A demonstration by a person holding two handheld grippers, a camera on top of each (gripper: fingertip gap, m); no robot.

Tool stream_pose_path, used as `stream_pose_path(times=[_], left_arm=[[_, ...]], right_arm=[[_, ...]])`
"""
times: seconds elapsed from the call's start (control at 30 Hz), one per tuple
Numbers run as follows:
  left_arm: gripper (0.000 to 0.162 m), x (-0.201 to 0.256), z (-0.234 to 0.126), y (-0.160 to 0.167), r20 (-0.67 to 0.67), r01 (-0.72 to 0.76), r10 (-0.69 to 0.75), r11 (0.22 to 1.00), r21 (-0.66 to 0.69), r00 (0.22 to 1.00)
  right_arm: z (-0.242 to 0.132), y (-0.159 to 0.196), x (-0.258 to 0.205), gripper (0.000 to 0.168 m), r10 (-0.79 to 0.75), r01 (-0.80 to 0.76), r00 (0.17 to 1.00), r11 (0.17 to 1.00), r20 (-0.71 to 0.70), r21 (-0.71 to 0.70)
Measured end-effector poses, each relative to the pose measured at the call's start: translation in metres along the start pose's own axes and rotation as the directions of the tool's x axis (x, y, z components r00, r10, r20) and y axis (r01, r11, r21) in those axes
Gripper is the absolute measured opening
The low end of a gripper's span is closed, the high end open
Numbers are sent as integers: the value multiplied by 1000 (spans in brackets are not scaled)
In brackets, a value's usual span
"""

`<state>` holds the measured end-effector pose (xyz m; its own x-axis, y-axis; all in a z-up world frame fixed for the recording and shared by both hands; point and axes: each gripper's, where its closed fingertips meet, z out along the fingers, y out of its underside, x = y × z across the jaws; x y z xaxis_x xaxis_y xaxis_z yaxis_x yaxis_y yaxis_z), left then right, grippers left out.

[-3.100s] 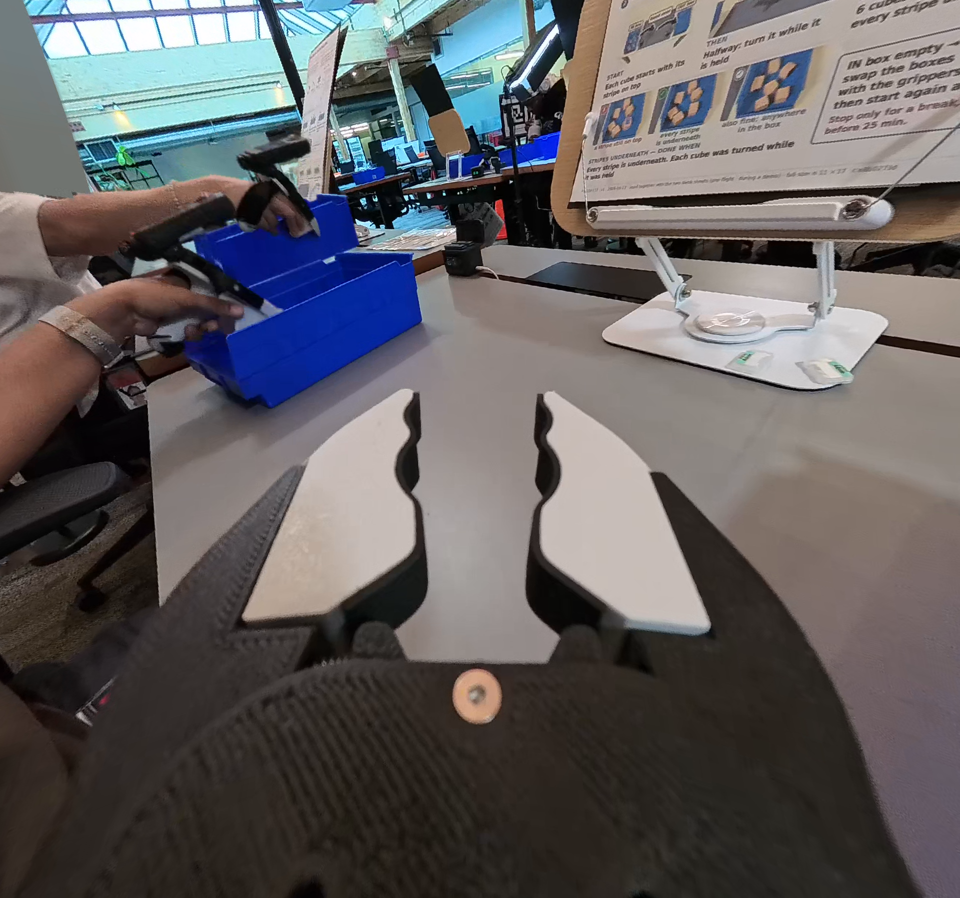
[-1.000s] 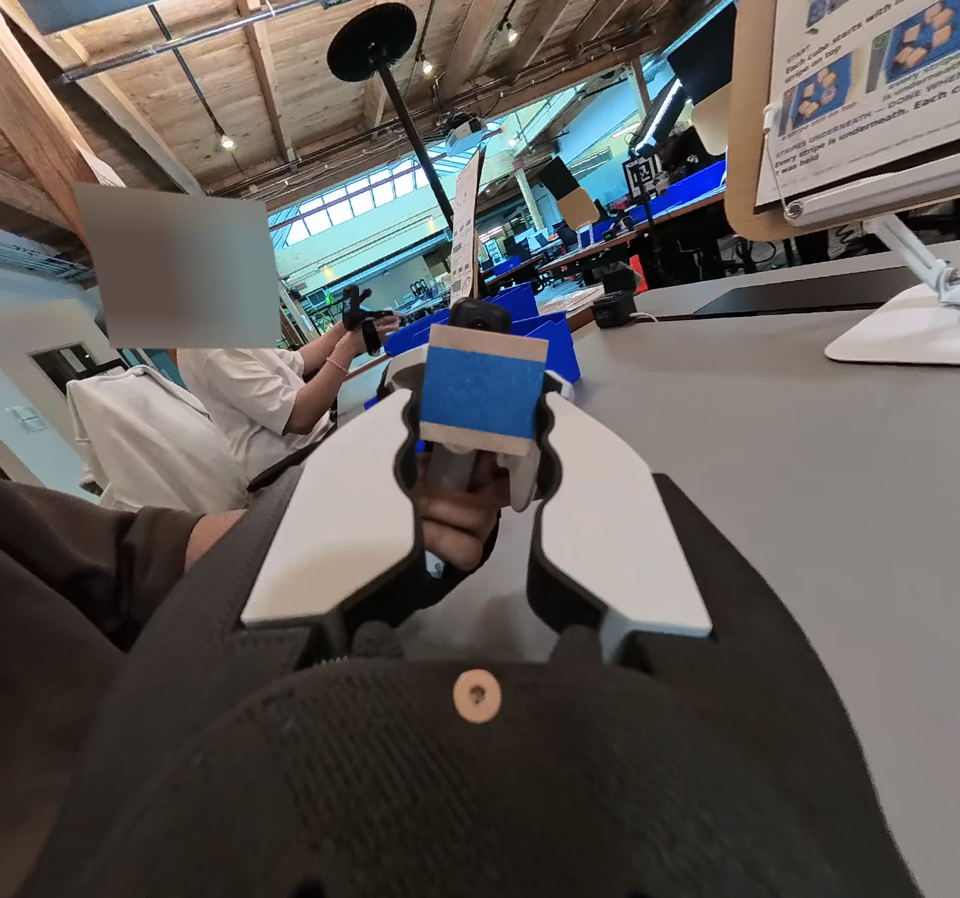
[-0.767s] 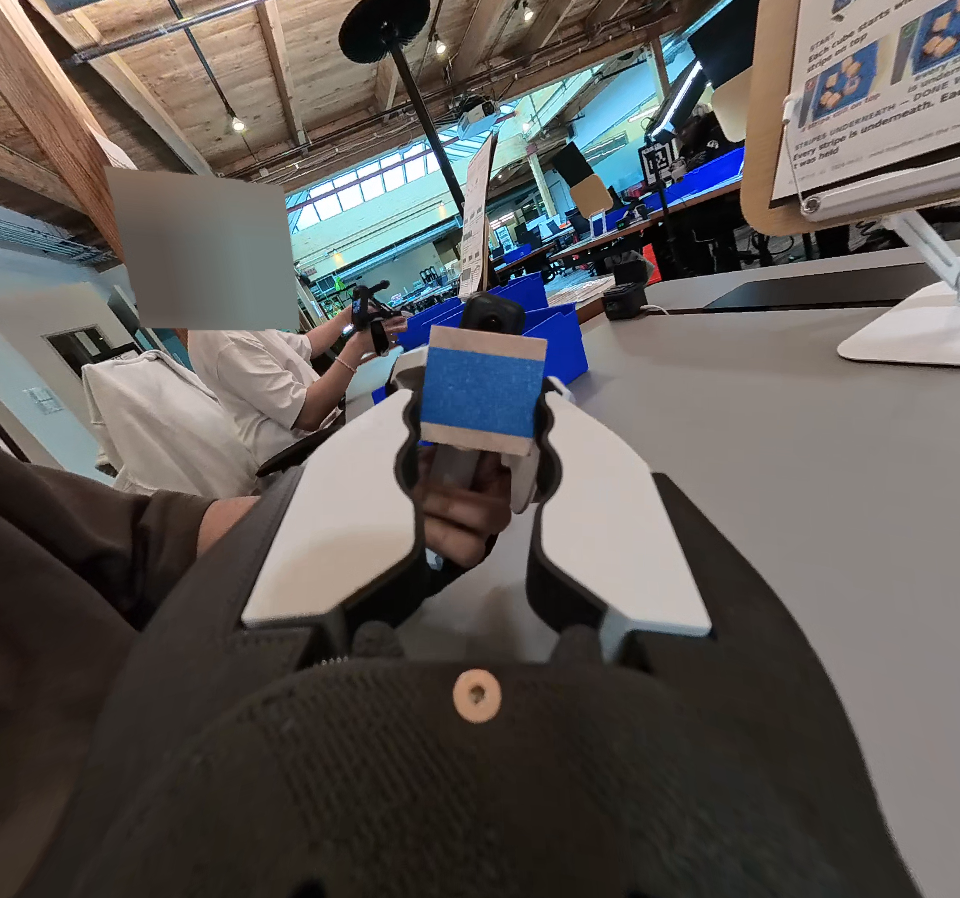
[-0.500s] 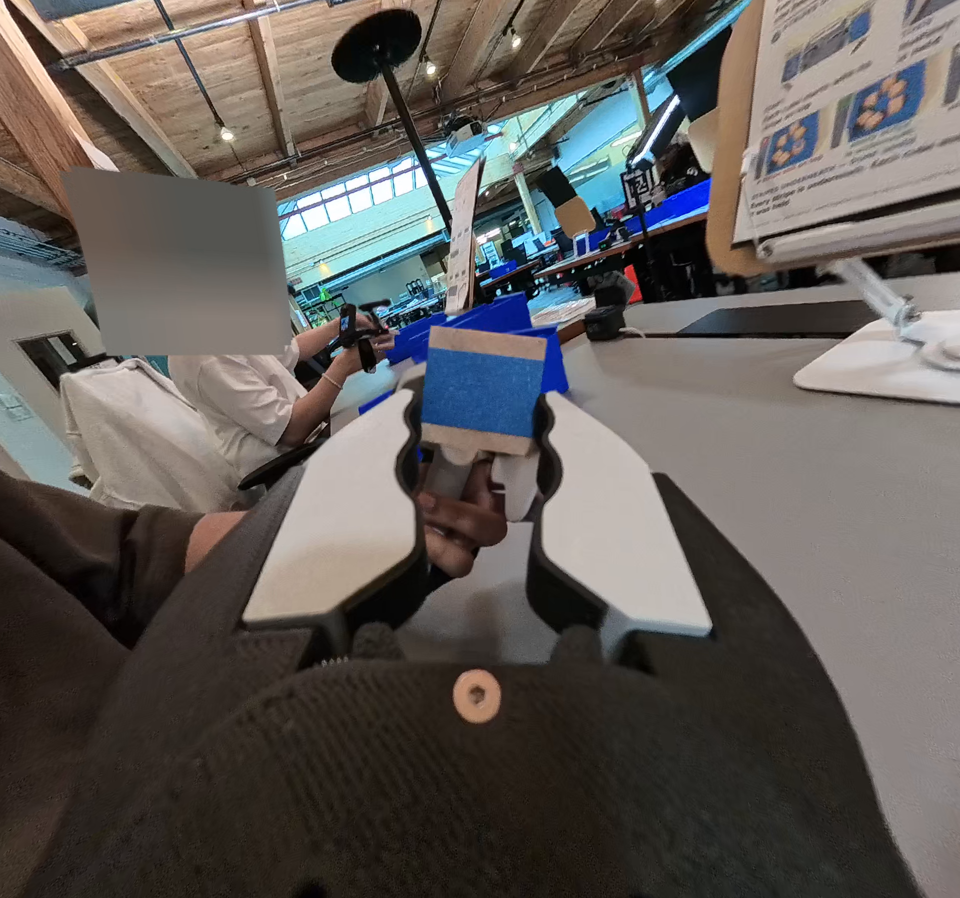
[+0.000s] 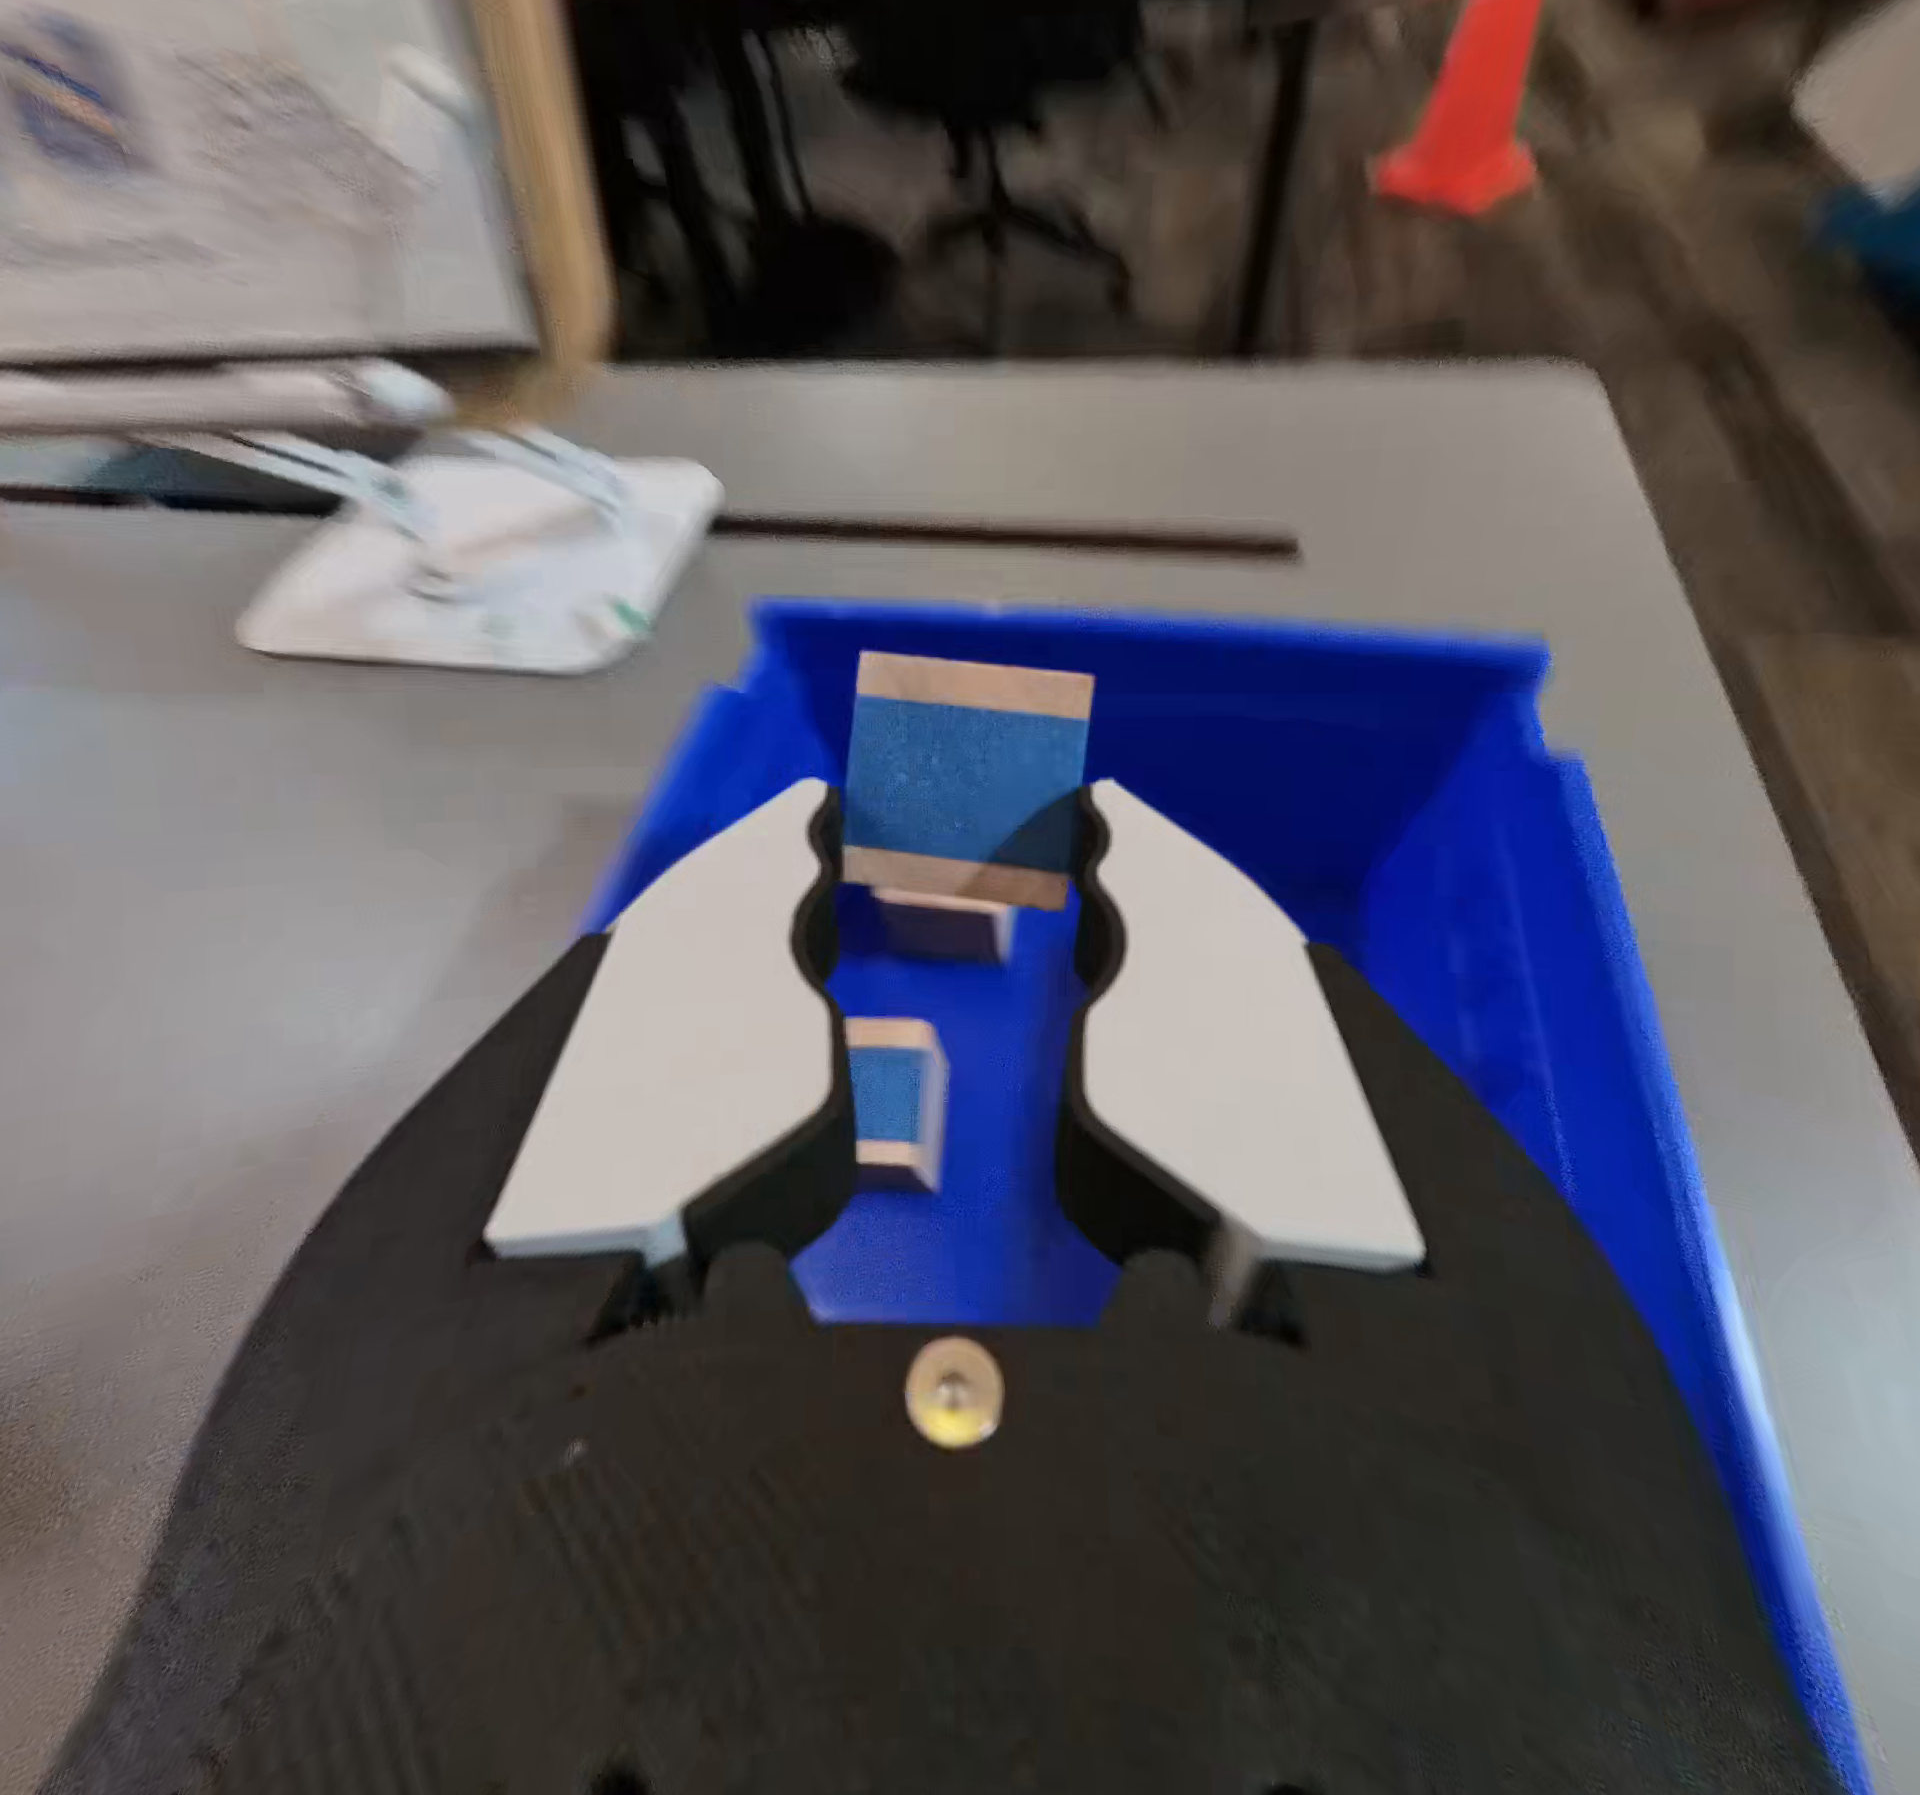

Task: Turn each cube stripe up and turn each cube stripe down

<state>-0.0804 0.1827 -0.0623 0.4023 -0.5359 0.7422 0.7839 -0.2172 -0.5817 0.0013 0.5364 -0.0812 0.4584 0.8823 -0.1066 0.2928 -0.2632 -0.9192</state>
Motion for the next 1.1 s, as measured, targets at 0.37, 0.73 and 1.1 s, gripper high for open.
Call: stream_pose_path(times=[0.37,0.73,1.1], left_arm=[[61,-11,6,22,49,-96,104,985,-144,993],[59,-16,2,20,64,-85,96,985,-152,993],[67,-21,-17,-31,224,-259,270,963,-76,936]], right_arm=[[65,82,80,44,-7,-80,977,914,-213,-399],[45,77,67,43,-1,-81,984,886,-177,-457],[-68,-24,-154,50,-230,212,948,972,221,101]])
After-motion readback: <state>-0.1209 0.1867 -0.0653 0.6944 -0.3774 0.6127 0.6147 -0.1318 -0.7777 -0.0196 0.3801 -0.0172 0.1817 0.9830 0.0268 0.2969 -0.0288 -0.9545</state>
